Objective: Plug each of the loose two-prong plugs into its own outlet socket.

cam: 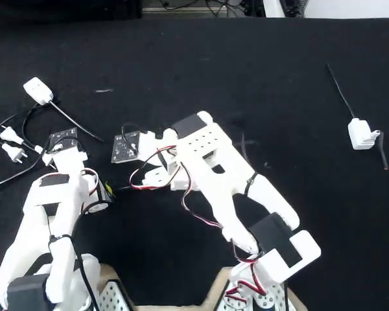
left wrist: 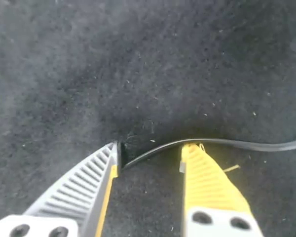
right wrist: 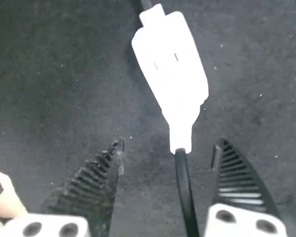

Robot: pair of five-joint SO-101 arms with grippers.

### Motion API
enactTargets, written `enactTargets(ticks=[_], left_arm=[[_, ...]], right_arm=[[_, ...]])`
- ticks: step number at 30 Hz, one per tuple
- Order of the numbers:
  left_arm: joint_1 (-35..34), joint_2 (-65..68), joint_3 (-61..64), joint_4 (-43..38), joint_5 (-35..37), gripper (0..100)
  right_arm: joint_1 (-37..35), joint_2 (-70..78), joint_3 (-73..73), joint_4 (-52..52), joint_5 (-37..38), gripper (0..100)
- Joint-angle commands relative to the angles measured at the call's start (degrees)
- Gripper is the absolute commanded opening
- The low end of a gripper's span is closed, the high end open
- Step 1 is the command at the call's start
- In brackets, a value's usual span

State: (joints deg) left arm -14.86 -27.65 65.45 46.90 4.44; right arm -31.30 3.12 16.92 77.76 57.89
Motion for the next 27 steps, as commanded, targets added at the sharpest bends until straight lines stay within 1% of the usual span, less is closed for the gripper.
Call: enactTargets(ticks=[1,5,10,13,17,21,22,23,25,26,27], left_arm=[[0.2,0.2,-1.8,-1.3,0.6,20],[0.2,0.2,-1.8,-1.4,0.6,20],[0.1,0.2,-1.8,-1.4,0.7,20],[0.1,0.2,-1.8,-1.4,0.7,20],[0.1,0.2,-1.8,-1.4,0.6,20],[0.1,0.2,-1.8,-1.3,0.6,20],[0.1,0.2,-1.8,-1.3,0.6,20],[0.0,0.2,-1.8,-1.3,0.6,20],[0.0,0.2,-1.8,-1.3,0.6,20],[0.0,0.2,-1.8,-1.3,0.6,20],[-0.1,0.2,-1.8,-1.3,0.6,20]], right_arm=[[-1.7,-3.0,-0.3,-2.8,0.8,27.1],[-3.7,-1.0,-0.3,-4.9,0.8,27.1],[-5.5,7.0,-0.6,-9.8,0.7,27.2],[-5.3,11.6,-3.6,-9.8,0.6,27.2],[-5.2,15.4,-7.3,-9.8,-1.7,27.0],[-5.2,18.0,-9.5,-9.9,-1.7,25.9],[-5.1,18.4,-9.8,-9.9,-1.7,23.2],[-5.1,18.9,-10.1,-10.0,-1.7,18.5],[-4.8,19.0,-10.2,-10.7,-2.6,4.1],[-4.4,18.9,-10.2,-11.6,-4.5,0.2],[-3.7,18.5,-10.2,-12.0,-6.7,3.4]])
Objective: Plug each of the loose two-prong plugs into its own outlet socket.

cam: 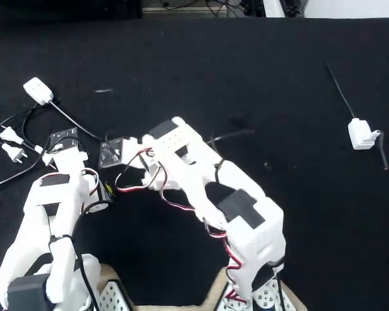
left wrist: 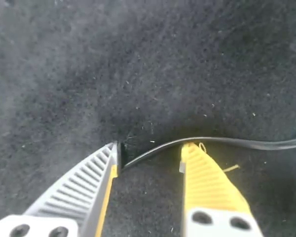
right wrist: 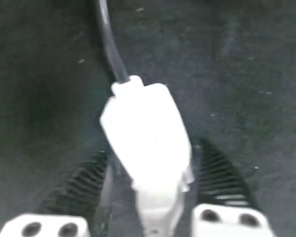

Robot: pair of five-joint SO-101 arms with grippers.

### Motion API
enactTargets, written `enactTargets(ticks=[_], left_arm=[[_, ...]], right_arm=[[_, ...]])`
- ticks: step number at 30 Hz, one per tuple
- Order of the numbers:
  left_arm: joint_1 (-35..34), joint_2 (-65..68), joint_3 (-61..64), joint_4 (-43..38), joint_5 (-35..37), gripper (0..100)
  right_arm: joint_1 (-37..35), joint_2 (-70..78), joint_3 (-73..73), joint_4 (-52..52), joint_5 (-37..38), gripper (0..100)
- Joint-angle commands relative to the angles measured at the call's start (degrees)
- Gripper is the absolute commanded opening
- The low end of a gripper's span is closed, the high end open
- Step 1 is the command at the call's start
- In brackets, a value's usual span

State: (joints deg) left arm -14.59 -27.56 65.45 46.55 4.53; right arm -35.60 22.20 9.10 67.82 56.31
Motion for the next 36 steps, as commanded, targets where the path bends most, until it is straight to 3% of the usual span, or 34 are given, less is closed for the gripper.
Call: enactTargets(ticks=[1,10,15,23,30,36], left_arm=[[-0.4,0.1,-1.8,-1.0,0.5,20],[-2.6,0.1,-2.2,-1.1,0.7,20],[-2.7,0.1,-2.2,-1.1,0.7,20],[-2.7,0.1,-2.2,-1.2,0.7,20],[-2.6,0.1,-2.2,-1.2,0.7,20],[-2.6,0.1,-2.0,-1.2,0.6,20]], right_arm=[[1.7,-1.3,-2.3,-2.1,-6.3,3.0],[12.0,-11.2,2.7,6.2,-6.3,1.1],[20.6,-16.7,7.4,9.6,-1.1,1.1],[40.4,-25.1,9.5,9.7,-0.7,1.1],[60.2,-27.9,9.3,4.5,-8.2,1.1],[66.5,-19.0,-0.6,4.5,-20.2,1.1]])
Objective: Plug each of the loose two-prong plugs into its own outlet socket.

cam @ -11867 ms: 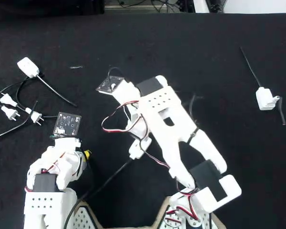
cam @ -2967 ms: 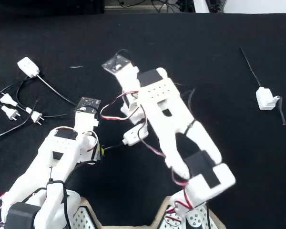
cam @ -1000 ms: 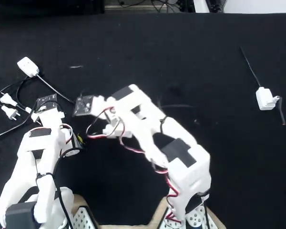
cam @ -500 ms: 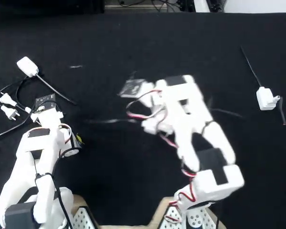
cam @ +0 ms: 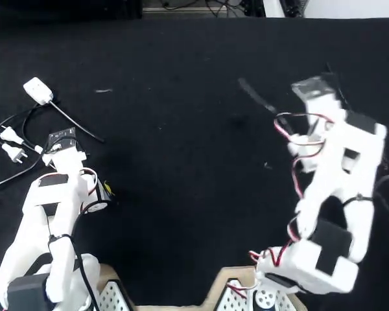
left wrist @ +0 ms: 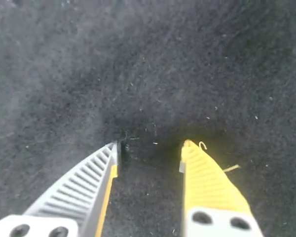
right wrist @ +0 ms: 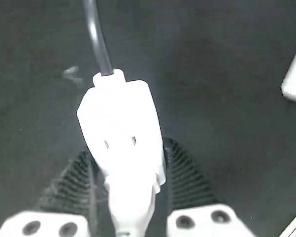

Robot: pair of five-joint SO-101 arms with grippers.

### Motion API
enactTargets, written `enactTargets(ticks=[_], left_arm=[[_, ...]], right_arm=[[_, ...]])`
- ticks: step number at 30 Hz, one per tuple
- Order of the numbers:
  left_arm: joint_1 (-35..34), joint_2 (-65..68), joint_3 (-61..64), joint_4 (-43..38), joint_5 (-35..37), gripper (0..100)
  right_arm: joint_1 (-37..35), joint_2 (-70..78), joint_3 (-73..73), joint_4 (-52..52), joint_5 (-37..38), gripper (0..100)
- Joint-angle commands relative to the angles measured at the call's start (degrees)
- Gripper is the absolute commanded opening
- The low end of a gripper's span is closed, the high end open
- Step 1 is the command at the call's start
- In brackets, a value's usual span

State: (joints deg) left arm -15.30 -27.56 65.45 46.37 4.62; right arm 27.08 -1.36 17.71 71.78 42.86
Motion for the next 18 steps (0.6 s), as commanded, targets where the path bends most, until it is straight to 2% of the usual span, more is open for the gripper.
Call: enactTargets(ticks=[1,5,14,18], left_arm=[[-1.9,0.1,-2.0,-1.1,0.5,20],[-1.9,0.1,-2.0,-1.1,0.4,20],[-2.0,0.1,-1.9,-1.1,0.4,20],[-2.0,0.1,-1.9,-1.1,0.4,20]], right_arm=[[3.8,6.9,-12.1,2.0,-7.3,1.1],[2.7,16.1,-23.6,7.9,-9.1,1.1],[2.7,34.8,-50.5,16.6,-19.1,1.1],[2.8,42.2,-61.7,20.7,-20.0,1.1]])
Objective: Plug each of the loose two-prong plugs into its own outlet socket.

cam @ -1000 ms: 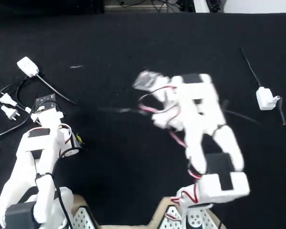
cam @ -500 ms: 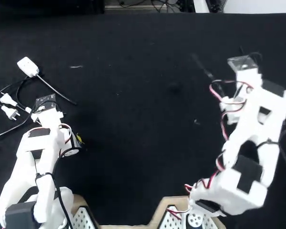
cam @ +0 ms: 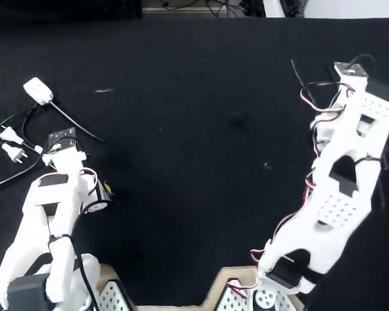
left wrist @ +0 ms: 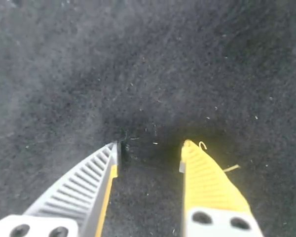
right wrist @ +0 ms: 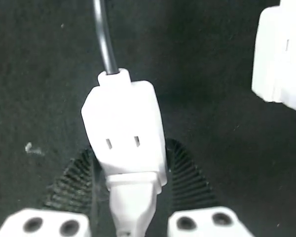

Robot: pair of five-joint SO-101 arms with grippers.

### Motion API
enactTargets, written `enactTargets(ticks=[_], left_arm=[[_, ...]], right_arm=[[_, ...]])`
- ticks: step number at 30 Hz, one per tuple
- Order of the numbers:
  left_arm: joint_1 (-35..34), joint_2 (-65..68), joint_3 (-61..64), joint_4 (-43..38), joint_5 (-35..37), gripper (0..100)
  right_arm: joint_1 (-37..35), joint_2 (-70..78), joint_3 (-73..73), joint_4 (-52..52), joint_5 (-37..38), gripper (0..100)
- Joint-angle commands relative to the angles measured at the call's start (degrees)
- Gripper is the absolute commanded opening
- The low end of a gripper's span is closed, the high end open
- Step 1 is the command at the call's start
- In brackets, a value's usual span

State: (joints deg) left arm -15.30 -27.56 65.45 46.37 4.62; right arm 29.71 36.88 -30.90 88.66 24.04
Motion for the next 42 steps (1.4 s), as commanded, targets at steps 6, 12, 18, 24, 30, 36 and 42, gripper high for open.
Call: enactTargets(ticks=[6,12,18,24,30,36,42], left_arm=[[-2.1,0.1,-1.8,-1.1,0.4,20],[-2.2,0.1,-1.8,-1.1,0.4,20],[-2.2,0.1,-1.8,-1.1,0.4,20],[-2.2,0.1,-1.8,-1.1,0.4,20],[-2.2,0.1,-1.8,-1.1,0.4,20],[-2.2,0.1,-1.8,-1.1,0.3,20],[-2.2,0.1,-1.8,-1.1,0.3,20]], right_arm=[[0.2,13.7,-27.4,8.5,-1.2,1.1],[0.3,20.8,-38.0,11.1,-1.2,1.1],[0.3,24.1,-41.5,11.4,-0.8,1.1],[0.3,25.6,-41.4,11.4,2.0,1.1],[1.2,26.9,-41.7,11.4,2.0,3.6],[0.9,26.7,-41.8,11.4,2.4,26.1],[0.8,26.6,-48.7,11.4,2.0,28.3]])
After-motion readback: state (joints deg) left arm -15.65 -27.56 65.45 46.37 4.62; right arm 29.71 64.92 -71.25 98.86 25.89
